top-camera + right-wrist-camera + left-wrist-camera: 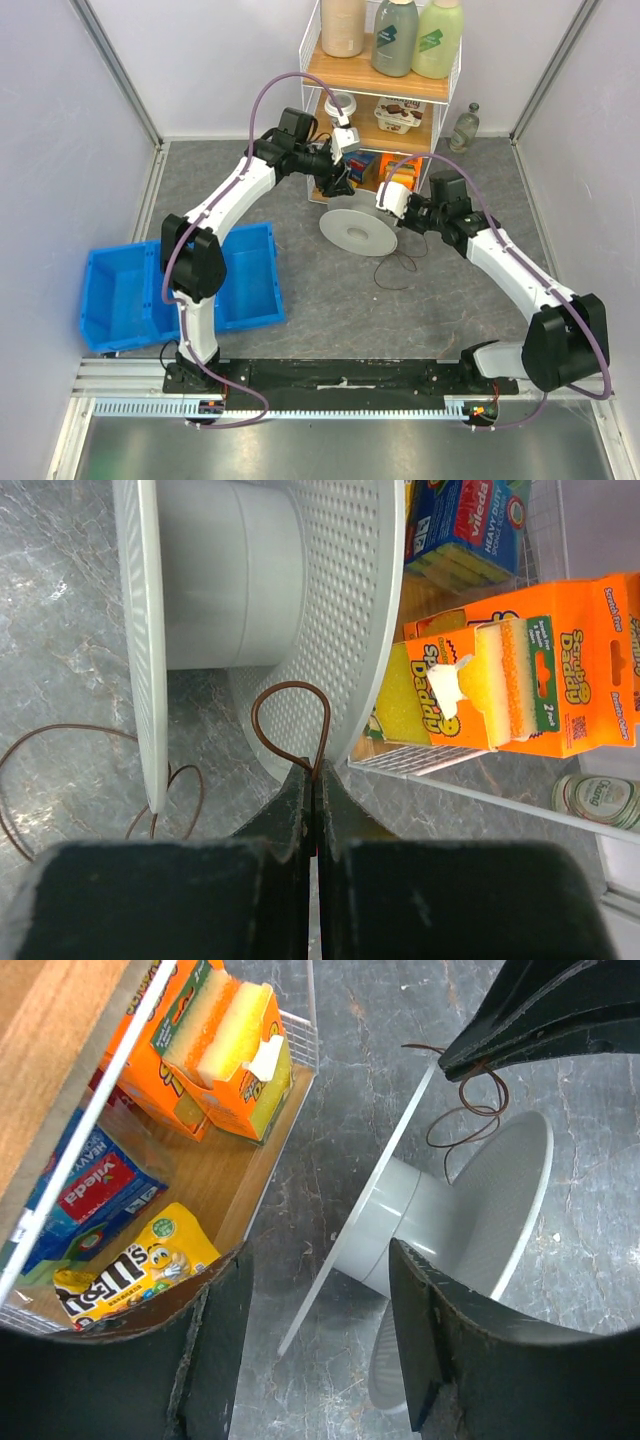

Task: Wrap the cables

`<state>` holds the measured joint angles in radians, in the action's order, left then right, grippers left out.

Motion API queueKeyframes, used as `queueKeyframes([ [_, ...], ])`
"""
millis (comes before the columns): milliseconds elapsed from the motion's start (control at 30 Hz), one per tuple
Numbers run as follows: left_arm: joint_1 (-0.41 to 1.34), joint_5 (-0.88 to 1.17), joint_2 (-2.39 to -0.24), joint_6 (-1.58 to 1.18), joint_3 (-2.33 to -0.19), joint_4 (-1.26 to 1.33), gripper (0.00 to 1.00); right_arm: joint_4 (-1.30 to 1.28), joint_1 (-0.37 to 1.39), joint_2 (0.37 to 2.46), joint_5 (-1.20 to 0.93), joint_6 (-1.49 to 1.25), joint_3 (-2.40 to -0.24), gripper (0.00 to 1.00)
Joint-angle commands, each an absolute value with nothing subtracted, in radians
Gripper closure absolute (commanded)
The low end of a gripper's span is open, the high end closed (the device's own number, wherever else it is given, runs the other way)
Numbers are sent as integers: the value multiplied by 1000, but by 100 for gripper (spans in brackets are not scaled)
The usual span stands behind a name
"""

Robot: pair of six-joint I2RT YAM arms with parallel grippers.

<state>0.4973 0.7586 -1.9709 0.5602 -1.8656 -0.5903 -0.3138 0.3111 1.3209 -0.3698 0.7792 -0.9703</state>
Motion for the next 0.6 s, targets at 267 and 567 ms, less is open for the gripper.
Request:
queueKeyframes([
  [267,499,914,-2013,609,-1893,-564,55,-222,339,1376,-356,857,-1032,100],
  [567,512,988,-1911,535,-1757,-571,98,-281,380,1359,-316,887,-1065,100],
])
